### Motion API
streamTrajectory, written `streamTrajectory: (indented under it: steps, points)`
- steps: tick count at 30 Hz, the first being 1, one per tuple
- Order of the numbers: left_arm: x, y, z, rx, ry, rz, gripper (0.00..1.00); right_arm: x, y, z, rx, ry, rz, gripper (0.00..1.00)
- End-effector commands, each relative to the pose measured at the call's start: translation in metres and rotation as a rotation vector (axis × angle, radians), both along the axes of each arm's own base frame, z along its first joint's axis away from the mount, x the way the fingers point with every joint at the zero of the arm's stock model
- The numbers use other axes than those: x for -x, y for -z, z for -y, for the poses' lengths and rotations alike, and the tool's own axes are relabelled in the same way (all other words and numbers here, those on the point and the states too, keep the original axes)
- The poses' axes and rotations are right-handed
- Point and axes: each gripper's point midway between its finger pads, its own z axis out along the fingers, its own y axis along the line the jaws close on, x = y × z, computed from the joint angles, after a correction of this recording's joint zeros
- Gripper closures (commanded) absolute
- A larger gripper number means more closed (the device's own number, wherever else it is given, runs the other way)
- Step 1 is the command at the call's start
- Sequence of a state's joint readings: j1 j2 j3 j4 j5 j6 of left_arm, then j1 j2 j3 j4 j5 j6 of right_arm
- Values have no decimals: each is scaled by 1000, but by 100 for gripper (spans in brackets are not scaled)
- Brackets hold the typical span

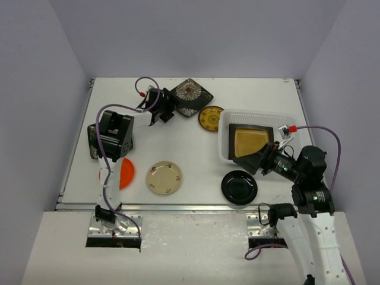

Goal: Place the plates into the plastic bin on the countertop

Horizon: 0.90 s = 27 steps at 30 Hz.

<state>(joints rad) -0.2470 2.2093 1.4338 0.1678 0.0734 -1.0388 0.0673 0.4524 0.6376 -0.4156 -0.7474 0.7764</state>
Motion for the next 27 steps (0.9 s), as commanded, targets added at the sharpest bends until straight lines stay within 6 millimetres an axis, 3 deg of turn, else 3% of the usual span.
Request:
streamTrajectory:
  steps: [1,2,5,10,13,15,16,17,19,20,22,24,26,27]
  points:
    - [10,57,-13,-12,-46,-130,24,2,-17,6,41,27,114,1]
    - [6,53,-12,-4,-42,-124,24,1,-17,7,44,39,113,1]
    - [2,66,-12,0,-33,-149,39,3,-17,7,45,34,118,1]
    - [-4,69,-7,13,-14,-149,60,4,-9,7,51,27,104,1]
    - [-1,78,-5,34,-11,-175,96,4,-8,9,66,40,113,1]
    - [5,78,-7,48,-19,-176,100,3,-8,10,78,46,116,1]
    - [6,67,-12,54,-35,-156,100,2,-7,11,83,49,112,1]
    - [5,41,-17,63,-62,-105,100,2,-4,12,91,51,108,1]
    - [19,23,-37,40,-149,-48,100,0,-1,13,101,58,98,1]
    - [16,-5,-38,52,-157,10,100,-1,0,13,103,59,95,1]
    - [26,-73,-67,19,-256,143,100,-3,3,14,107,66,88,1]
    - [44,-109,-84,-16,-289,240,100,-5,4,14,106,65,83,1]
    - [59,-163,-89,-29,-260,374,100,-9,6,12,102,56,90,1]
    - [67,-174,-84,-30,-217,393,100,-12,5,11,101,42,109,1]
